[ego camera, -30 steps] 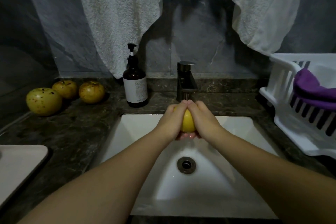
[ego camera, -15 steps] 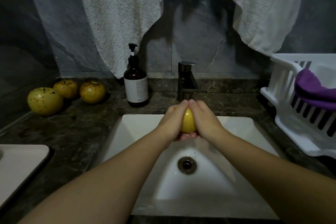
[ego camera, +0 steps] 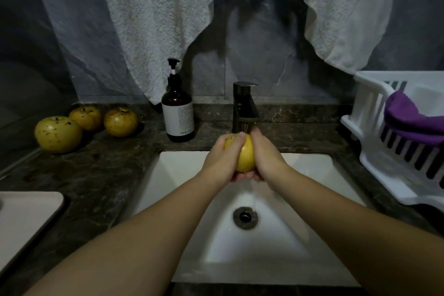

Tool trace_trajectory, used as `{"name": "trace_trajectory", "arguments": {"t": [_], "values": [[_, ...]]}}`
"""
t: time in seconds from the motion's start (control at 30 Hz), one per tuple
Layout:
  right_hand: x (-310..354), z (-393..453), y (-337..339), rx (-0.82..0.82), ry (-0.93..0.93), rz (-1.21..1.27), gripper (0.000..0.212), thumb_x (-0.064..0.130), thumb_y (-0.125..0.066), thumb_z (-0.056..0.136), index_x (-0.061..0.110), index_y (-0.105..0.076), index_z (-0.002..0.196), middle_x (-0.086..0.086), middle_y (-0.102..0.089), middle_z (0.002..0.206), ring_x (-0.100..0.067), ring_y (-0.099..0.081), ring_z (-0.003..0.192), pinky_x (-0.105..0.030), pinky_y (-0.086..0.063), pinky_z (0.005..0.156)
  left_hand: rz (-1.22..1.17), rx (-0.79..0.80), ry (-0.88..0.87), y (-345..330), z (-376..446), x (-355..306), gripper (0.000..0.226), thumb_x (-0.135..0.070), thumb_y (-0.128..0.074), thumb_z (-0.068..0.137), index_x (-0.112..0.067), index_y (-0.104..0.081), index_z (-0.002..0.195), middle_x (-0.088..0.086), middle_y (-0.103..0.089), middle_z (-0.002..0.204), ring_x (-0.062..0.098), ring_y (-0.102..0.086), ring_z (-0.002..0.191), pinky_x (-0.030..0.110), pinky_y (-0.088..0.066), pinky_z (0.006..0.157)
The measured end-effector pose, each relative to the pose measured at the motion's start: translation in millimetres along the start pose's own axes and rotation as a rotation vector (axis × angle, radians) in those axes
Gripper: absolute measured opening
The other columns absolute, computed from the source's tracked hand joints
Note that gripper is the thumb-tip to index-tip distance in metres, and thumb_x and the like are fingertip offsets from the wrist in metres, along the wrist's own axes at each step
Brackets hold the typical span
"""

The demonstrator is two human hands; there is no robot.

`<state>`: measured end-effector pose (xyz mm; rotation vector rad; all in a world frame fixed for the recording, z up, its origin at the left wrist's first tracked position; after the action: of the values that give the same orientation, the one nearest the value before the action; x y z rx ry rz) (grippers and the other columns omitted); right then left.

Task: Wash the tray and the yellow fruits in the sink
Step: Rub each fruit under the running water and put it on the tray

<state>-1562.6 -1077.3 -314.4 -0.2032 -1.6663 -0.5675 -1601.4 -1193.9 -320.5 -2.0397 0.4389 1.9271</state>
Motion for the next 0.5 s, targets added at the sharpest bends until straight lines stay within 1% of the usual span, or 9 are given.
{"name": "trace_trajectory", "arguments": {"t": [0.07, 0.1, 0.17, 0.23, 0.27, 0.33, 0.4, 0.43, 0.5], "values": [[2.1, -0.7, 5.6, -0.090, 0.266, -0.210, 0.043, 0.066, -0.034, 0.099, 0.031, -0.055, 0.112, -0.003, -0.065, 0.101, -0.022, -0.065, 0.091, -0.035, -0.049, 0.068, -0.085, 0.060, 0.083, 0.0, -3.0, -1.8, 0.041, -0.070, -0.054, 0.095, -0.036, -0.061, 0.117, 0.005, -0.073, 0.097, 0.019, -0.073, 0.059, 0.028, -0.055, 0.052], [0.7, -1.0, 7.4, -0.092, 0.328, -0.254, 0.041, 0.065, -0.035, 0.100, 0.032, -0.055, 0.113, -0.001, -0.064, 0.101, -0.021, -0.064, 0.094, -0.037, -0.050, 0.072, -0.069, 0.077, 0.089, 0.5, -3.1, -2.8, 0.044, -0.073, -0.052, 0.094, -0.035, -0.062, 0.115, 0.003, -0.073, 0.085, 0.018, -0.069, 0.056, 0.027, -0.052, 0.052], [-1.1, -0.7, 7.2, -0.027, 0.206, -0.148, 0.046, 0.066, -0.034, 0.100, 0.031, -0.054, 0.121, -0.003, -0.065, 0.100, -0.022, -0.067, 0.087, -0.038, -0.055, 0.069, -0.003, 0.058, 0.020, 0.4, 0.0, -3.0, 0.043, -0.070, -0.052, 0.096, -0.032, -0.062, 0.113, 0.002, -0.072, 0.079, 0.017, -0.065, 0.052, 0.025, -0.050, 0.049], [0.3, -1.9, 3.2, 0.047, -0.076, 0.068, 0.057, 0.072, -0.030, 0.098, 0.026, -0.053, 0.122, -0.011, -0.065, 0.089, -0.023, -0.066, 0.062, -0.030, -0.049, 0.050, 0.026, 0.004, -0.024, -1.3, -0.6, -1.9, 0.039, -0.062, -0.057, 0.098, -0.030, -0.057, 0.121, 0.006, -0.072, 0.098, 0.016, -0.069, 0.056, 0.028, -0.053, 0.048], [1.0, -2.8, 2.7, 0.053, -0.112, 0.081, 0.058, 0.073, -0.029, 0.098, 0.025, -0.054, 0.119, -0.014, -0.065, 0.085, -0.023, -0.065, 0.055, -0.027, -0.046, 0.047, 0.020, -0.001, -0.003, -1.9, -0.3, 0.7, 0.041, -0.059, -0.060, 0.097, -0.030, -0.054, 0.125, 0.009, -0.071, 0.105, 0.017, -0.072, 0.061, 0.030, -0.056, 0.051], [0.5, 1.3, 4.5, -0.009, 0.052, -0.109, 0.050, 0.069, -0.030, 0.100, 0.028, -0.056, 0.110, -0.009, -0.066, 0.093, -0.022, -0.068, 0.073, -0.029, -0.048, 0.055, -0.070, 0.050, 0.105, -3.3, -3.4, 2.2, 0.048, -0.063, -0.063, 0.093, -0.031, -0.049, 0.125, 0.013, -0.070, 0.113, 0.024, -0.076, 0.069, 0.033, -0.058, 0.057], [0.3, -1.0, 7.5, -0.074, 0.212, -0.229, 0.045, 0.069, -0.032, 0.100, 0.032, -0.057, 0.105, -0.002, -0.065, 0.098, -0.020, -0.066, 0.086, -0.030, -0.047, 0.059, -0.068, 0.092, 0.141, -1.3, -4.9, 1.6, 0.054, -0.074, -0.060, 0.089, -0.033, -0.048, 0.122, 0.012, -0.073, 0.106, 0.024, -0.075, 0.067, 0.032, -0.057, 0.060], [-0.6, -0.9, 8.1, -0.056, 0.187, -0.214, 0.046, 0.071, -0.033, 0.099, 0.032, -0.057, 0.105, -0.002, -0.065, 0.096, -0.020, -0.067, 0.082, -0.027, -0.047, 0.054, -0.013, 0.089, 0.112, -0.5, -3.6, 1.9, 0.055, -0.076, -0.057, 0.089, -0.033, -0.048, 0.122, 0.010, -0.073, 0.099, 0.022, -0.073, 0.062, 0.029, -0.055, 0.058], [1.1, -1.5, 4.7, 0.007, -0.044, -0.012, 0.054, 0.076, -0.033, 0.094, 0.031, -0.059, 0.107, -0.008, -0.067, 0.089, -0.021, -0.066, 0.059, -0.023, -0.042, 0.040, 0.068, 0.028, 0.026, 0.4, -0.4, 0.8, 0.052, -0.074, -0.054, 0.093, -0.032, -0.050, 0.123, 0.009, -0.072, 0.097, 0.019, -0.068, 0.057, 0.026, -0.051, 0.052]]}}
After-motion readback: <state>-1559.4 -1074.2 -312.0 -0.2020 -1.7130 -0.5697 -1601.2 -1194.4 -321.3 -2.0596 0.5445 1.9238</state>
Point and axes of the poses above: each hand's wrist, its own z-axis towards the middle knuckle, its own y-axis out of the back of the hand, x = y × z, the point moved 2 cm from there along z, towards the middle knuckle
